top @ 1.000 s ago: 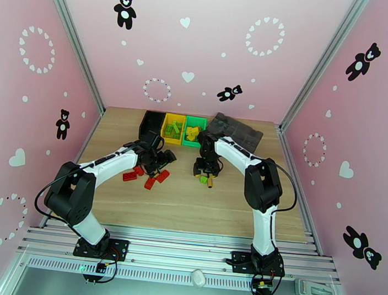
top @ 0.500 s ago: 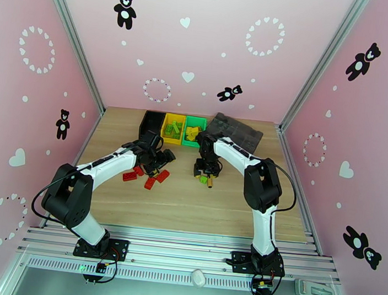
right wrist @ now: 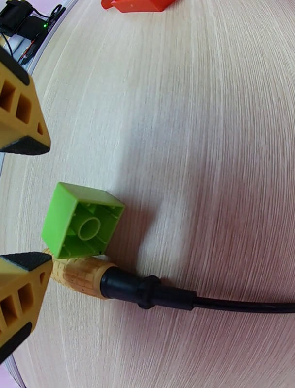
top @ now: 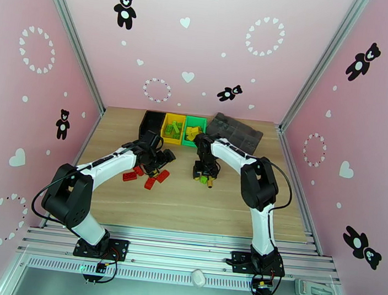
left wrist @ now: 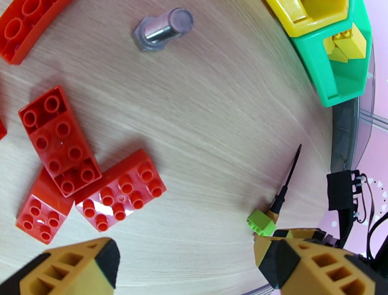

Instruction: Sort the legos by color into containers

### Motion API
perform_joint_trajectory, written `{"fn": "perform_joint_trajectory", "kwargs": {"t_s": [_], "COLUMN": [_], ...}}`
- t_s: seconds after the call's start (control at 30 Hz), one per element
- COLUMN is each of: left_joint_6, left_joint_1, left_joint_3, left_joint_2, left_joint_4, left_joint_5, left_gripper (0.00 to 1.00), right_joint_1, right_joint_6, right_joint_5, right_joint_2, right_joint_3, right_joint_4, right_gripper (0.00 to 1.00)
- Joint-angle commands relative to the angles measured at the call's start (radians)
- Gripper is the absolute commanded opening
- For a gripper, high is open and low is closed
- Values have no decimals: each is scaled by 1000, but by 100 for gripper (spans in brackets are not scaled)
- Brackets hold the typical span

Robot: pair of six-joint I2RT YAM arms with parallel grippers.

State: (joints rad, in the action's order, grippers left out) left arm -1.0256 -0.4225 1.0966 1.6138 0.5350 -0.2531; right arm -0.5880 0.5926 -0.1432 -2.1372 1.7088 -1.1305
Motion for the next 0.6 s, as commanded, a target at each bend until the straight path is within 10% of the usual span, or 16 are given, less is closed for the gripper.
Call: {"fn": "perform_joint_trajectory", "kwargs": {"t_s": [0.0,0.57], "left_joint_6": [-7,-19], "left_joint_1": [-8,-8], "left_joint_3": [8,3], "left_joint_2": [2,-3], "left_joint_4": [-5,-12], "left_joint_5": [1,1], "left_gripper": [90,90], "right_joint_1": [-6,-7], "right_joint_6": [7,1], "right_joint_5": [18,22], "right_joint_2": [-34,-84], "right_joint_3": [15,76], "right_joint_4": [-17,-26], "right_gripper": [55,44]}}
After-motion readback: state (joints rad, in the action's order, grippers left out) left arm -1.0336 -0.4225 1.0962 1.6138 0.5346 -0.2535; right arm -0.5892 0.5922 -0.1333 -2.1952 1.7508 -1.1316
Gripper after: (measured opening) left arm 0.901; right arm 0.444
